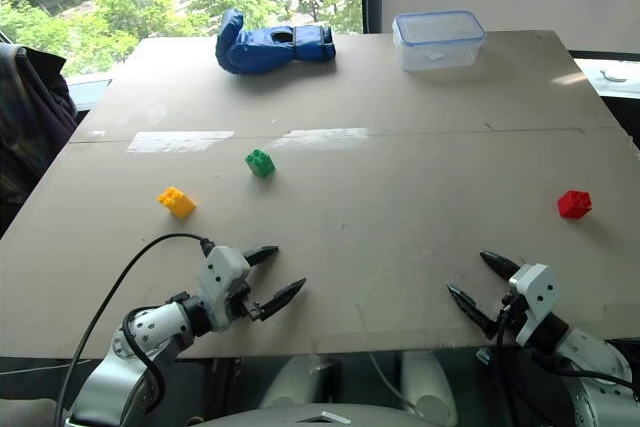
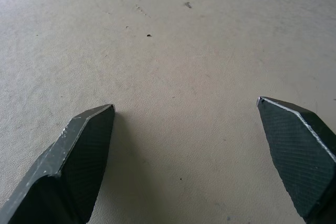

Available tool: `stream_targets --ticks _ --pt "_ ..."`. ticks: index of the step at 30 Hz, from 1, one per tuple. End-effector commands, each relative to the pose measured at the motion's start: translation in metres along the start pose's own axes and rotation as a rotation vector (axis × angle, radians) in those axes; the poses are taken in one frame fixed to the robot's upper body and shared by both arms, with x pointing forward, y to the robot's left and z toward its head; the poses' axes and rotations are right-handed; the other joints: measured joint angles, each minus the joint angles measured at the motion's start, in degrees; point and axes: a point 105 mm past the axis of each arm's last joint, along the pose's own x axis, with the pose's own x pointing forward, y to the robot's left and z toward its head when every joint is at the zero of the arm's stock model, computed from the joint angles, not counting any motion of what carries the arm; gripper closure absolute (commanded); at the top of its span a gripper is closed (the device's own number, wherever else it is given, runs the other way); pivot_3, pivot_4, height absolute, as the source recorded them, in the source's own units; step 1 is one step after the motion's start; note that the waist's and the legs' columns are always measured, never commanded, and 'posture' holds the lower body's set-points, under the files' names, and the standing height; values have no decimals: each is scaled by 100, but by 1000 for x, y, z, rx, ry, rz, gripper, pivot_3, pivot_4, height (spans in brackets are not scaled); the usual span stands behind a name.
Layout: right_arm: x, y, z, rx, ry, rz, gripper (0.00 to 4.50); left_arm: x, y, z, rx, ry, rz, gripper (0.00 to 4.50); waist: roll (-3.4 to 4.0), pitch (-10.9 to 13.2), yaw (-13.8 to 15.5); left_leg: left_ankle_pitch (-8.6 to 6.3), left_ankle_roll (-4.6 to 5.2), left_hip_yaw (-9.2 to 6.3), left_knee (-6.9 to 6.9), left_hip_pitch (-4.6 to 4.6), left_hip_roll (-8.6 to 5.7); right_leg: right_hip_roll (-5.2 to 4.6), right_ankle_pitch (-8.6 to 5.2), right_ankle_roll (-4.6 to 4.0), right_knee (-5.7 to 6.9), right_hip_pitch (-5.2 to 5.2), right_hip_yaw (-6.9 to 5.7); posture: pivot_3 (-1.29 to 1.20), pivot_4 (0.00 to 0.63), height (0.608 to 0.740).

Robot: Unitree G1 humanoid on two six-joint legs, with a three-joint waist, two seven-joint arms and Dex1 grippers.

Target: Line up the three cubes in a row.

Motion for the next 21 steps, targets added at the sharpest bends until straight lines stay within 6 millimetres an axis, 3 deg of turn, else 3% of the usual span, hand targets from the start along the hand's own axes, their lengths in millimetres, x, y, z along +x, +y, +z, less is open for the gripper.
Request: stream_targets --ticks 1,16,19,21 --pt "0 -2 7 -32 -23 -9 0 -3 -4 -10 -29 27 -22 65 0 0 0 0 0 0 0 0 0 0 0 0 0 0 0 0 150 740" --pt "3 -5 8 -40 -17 -10 0 -7 -4 -12 -41 9 -13 65 1 0 -10 -1 1 3 -2 1 1 0 0 0 -1 0 2 0 150 740" --pt "2 -14 12 -28 -34 -87 0 -6 -1 -6 -22 -6 -16 65 0 0 -8 -1 1 3 -2 1 1 0 0 0 -1 0 2 0 150 740" --pt "-1 -32 21 -26 -67 -206 0 -3 2 9 20 -39 -39 65 0 0 -6 -1 1 2 -2 0 1 0 0 0 -1 0 1 0 150 740"
